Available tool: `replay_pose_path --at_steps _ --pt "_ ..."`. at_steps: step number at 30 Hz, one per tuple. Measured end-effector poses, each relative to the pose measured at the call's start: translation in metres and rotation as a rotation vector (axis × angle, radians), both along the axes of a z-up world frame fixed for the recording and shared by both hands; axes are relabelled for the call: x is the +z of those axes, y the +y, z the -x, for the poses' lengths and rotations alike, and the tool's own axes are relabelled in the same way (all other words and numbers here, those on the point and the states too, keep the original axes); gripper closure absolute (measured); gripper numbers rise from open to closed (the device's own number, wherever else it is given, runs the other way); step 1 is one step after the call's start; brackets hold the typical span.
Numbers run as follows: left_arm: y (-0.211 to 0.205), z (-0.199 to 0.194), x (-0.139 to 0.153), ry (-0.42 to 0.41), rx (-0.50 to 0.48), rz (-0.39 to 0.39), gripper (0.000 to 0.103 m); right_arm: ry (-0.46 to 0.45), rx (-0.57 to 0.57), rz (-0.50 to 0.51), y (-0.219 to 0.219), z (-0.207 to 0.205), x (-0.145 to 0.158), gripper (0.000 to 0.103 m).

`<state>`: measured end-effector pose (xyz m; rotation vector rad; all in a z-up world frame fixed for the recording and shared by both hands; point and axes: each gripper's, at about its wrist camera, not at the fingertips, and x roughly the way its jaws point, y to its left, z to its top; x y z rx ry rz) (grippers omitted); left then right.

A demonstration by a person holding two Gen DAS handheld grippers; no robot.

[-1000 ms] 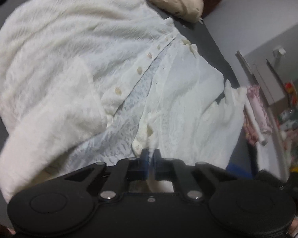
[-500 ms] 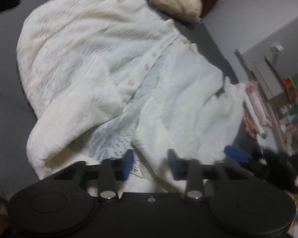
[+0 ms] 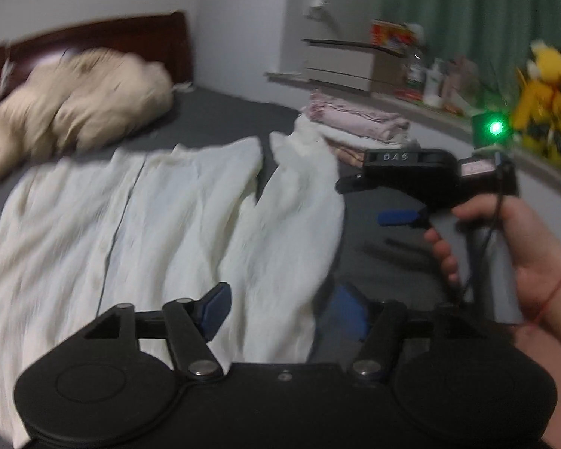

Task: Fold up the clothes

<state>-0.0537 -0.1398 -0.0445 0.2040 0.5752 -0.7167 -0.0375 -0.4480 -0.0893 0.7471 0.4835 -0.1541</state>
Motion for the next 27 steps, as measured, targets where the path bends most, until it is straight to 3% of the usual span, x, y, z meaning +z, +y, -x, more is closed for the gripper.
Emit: replay_pose_path --at_steps 3,6,9,12,16,19,21,25,27 --pt "-0.028 -0.013 -0.003 -0.033 -0.024 -0.073 0.035 -0.024 -0.076 0.017 -0.018 0.011 0.004 0.019" --pt "-0.039 -0.028 -0.007 -0.020 -0.016 -0.087 0.032 -0.019 -0.095 -0.069 -0.033 0.016 0.000 0.019" --pt "-0.032 -0.045 -0.002 -0.017 0.056 -0.083 0.030 0.012 -0.062 -0.115 -0.036 0.015 -0.005 0.019" --pt "0.008 -0.073 0.005 0.022 0.203 -0.047 0.028 0.037 -0.012 -0.115 -0.029 0.013 -0.006 0.019" --pt "0.091 -0.128 0.010 0.067 0.497 -0.058 0.022 0.055 0.035 -0.126 -0.019 0.011 -0.007 0.019" --pt "0.152 -0.172 0.017 0.046 0.668 -0.076 0.022 0.062 0.051 -0.136 -0.011 0.010 -0.007 0.019" --pt "0.183 -0.199 0.022 0.050 0.735 -0.066 0.022 0.064 0.066 -0.124 -0.006 0.008 -0.005 0.019" --pt "0.224 -0.252 0.027 0.088 0.797 0.029 0.022 0.084 0.076 -0.108 0.001 0.003 -0.007 0.019" --pt "0.231 -0.277 0.026 0.079 0.812 0.017 0.022 0.092 0.075 -0.102 0.003 0.001 -0.009 0.019"
